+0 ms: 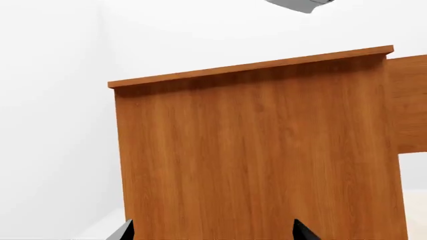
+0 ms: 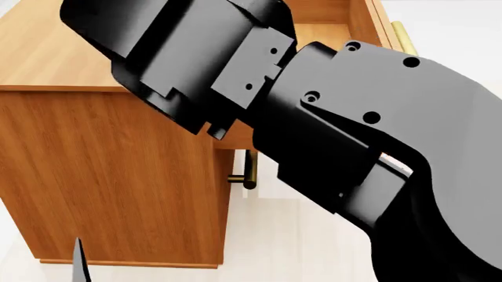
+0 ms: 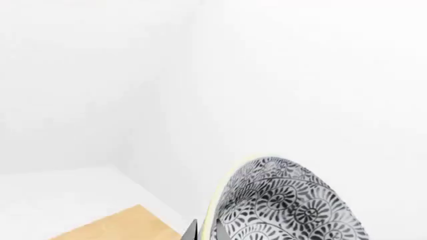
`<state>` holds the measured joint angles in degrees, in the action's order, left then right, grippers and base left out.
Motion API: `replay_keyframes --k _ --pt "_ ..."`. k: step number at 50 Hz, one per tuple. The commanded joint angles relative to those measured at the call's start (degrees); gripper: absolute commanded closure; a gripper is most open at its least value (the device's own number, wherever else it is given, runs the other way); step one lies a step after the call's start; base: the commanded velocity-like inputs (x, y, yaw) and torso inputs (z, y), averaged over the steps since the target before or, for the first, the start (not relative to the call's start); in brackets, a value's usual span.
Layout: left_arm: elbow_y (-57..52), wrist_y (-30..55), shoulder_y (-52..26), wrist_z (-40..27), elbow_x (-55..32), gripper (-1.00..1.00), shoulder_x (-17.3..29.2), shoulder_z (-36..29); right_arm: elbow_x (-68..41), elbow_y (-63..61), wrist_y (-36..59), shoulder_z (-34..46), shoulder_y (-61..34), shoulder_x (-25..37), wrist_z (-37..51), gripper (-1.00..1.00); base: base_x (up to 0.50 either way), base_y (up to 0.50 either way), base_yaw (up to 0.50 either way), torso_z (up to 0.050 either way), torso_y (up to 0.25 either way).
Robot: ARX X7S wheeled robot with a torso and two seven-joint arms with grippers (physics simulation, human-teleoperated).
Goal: Put the bowl on top of the cabinet.
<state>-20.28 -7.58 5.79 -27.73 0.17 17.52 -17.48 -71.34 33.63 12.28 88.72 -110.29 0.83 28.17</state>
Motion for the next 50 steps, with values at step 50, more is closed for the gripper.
replay_keyframes --k 50 --pt "0.95 -1.98 0.07 -0.41 -0.35 -1.0 0.72 -0.81 23.07 5.28 -0.51 -0.54 -0.26 -0.83 -21.69 1.0 0.0 0.0 0.0 0.0 0.001"
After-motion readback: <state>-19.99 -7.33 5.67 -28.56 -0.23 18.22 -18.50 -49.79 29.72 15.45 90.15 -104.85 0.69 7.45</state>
